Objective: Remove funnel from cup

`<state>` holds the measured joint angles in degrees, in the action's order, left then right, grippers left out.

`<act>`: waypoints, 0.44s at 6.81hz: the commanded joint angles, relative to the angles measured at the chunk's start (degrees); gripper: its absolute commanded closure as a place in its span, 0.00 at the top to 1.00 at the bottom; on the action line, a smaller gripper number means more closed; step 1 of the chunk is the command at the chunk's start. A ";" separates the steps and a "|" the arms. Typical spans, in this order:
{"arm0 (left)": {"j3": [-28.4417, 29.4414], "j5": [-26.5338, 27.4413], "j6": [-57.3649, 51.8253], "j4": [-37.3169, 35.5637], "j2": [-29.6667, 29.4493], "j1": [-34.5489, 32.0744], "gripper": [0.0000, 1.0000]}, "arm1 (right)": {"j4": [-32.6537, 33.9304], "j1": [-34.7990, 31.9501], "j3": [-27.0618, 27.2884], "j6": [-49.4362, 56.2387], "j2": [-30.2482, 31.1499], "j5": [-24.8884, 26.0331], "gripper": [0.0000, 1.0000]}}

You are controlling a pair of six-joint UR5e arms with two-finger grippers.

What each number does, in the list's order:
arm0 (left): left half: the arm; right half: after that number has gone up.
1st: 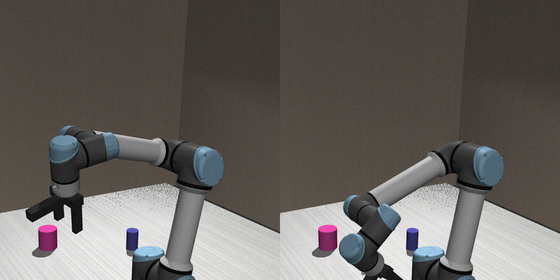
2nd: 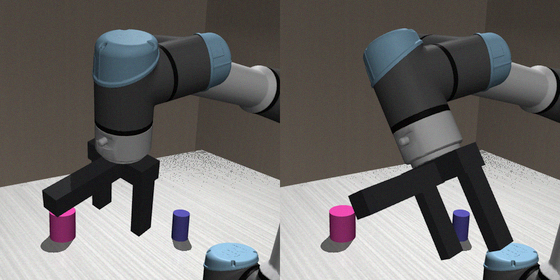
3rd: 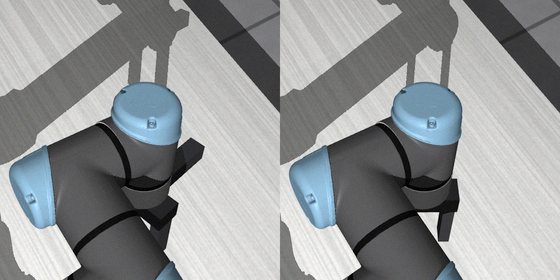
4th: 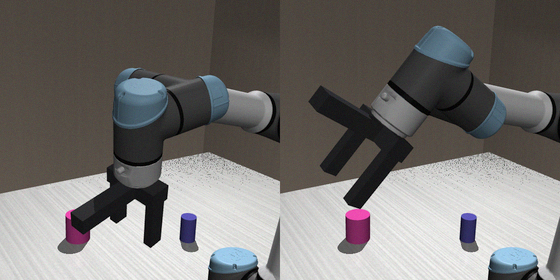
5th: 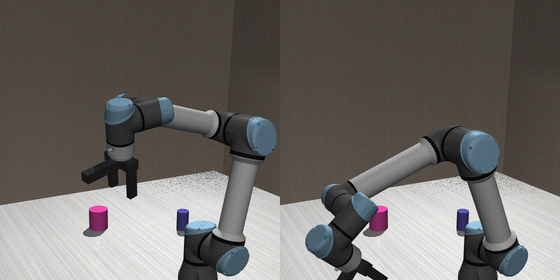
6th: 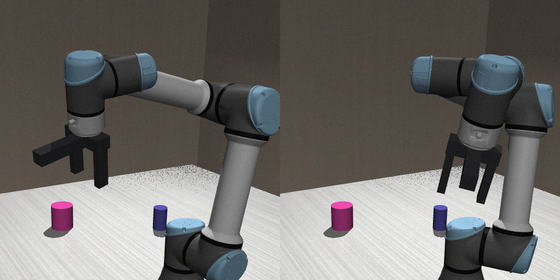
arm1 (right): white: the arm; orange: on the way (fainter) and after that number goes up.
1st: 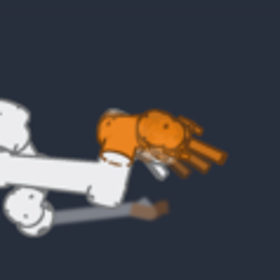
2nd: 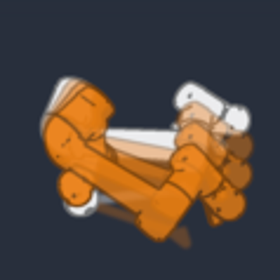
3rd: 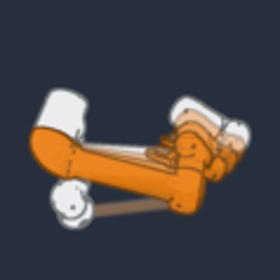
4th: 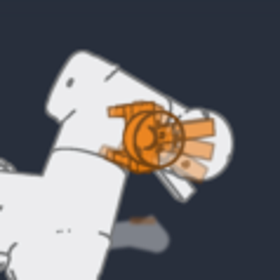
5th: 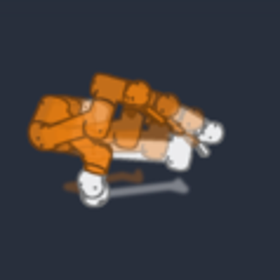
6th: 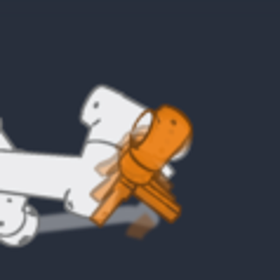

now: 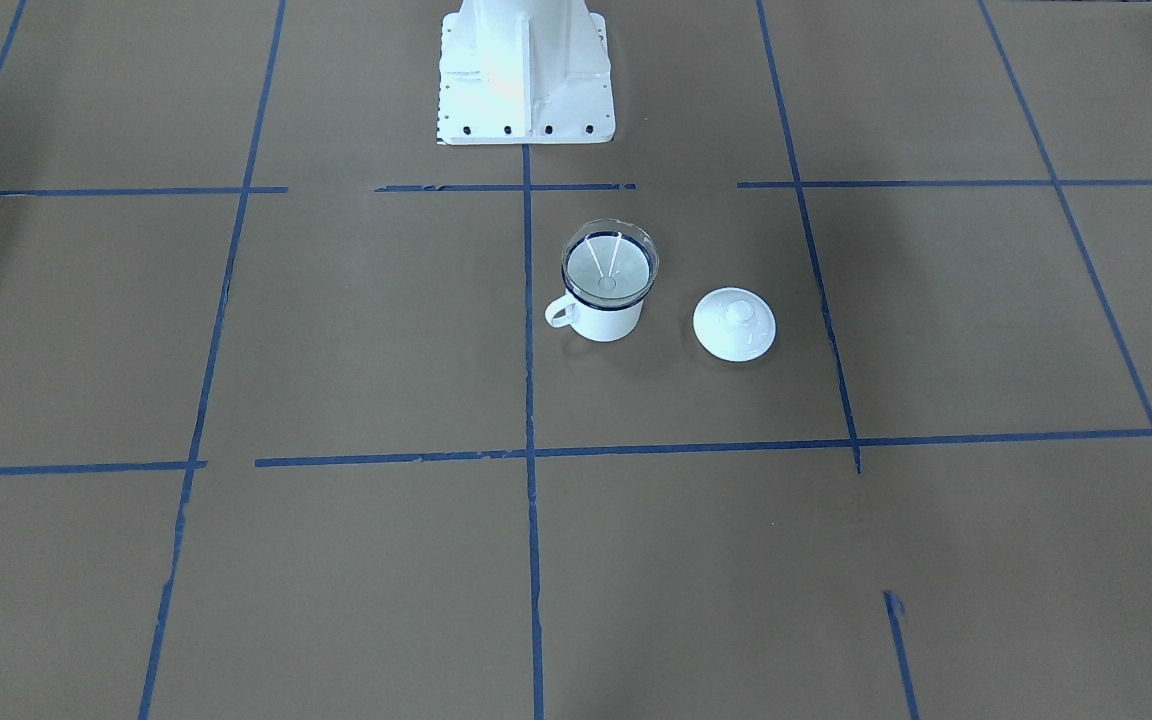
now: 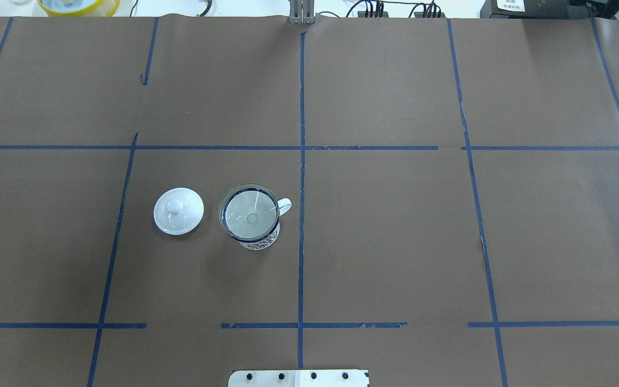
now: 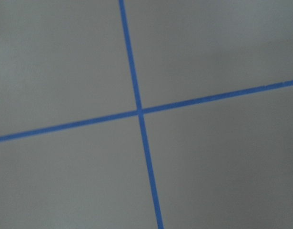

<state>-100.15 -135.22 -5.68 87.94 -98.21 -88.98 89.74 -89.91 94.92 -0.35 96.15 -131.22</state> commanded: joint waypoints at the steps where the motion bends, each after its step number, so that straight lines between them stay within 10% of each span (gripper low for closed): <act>1: -1.01 0.13 9.64 3.09 -11.35 2.47 1.00 | 0.00 0.00 0.00 0.00 0.00 0.00 1.00; 3: -4.61 4.07 43.80 8.81 -15.49 13.17 1.00 | 0.00 0.00 0.00 0.00 0.00 0.00 1.00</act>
<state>-103.01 -133.32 17.06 93.71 -109.92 -81.56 89.73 -89.91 94.89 -0.35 96.15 -131.22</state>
